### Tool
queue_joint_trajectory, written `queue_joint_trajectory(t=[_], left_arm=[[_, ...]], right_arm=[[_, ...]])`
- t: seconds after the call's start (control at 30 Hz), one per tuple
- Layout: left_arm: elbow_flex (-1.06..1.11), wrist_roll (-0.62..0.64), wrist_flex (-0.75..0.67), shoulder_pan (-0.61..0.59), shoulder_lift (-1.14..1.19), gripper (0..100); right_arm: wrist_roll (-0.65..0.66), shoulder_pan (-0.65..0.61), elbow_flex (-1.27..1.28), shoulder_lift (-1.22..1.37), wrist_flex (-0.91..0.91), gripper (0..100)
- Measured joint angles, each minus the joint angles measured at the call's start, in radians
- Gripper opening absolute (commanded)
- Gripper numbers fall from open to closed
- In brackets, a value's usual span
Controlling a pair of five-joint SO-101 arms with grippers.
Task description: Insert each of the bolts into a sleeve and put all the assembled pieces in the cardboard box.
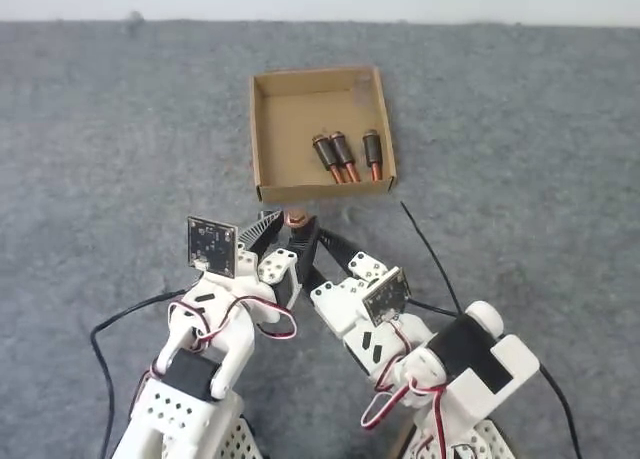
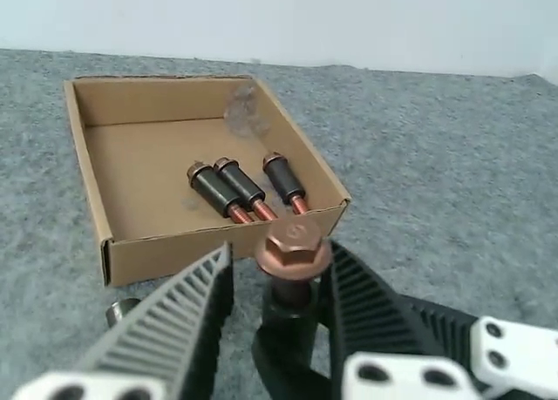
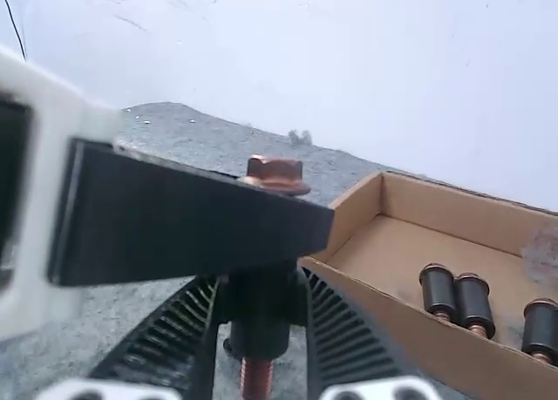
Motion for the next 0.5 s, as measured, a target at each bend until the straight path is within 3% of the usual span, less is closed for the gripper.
queue_joint_trajectory(t=[0.5], left_arm=[[0.003,-0.002,0.006,0.006,0.011,16]], right_arm=[[0.002,0.051,-0.032,0.0,0.055,0.6]])
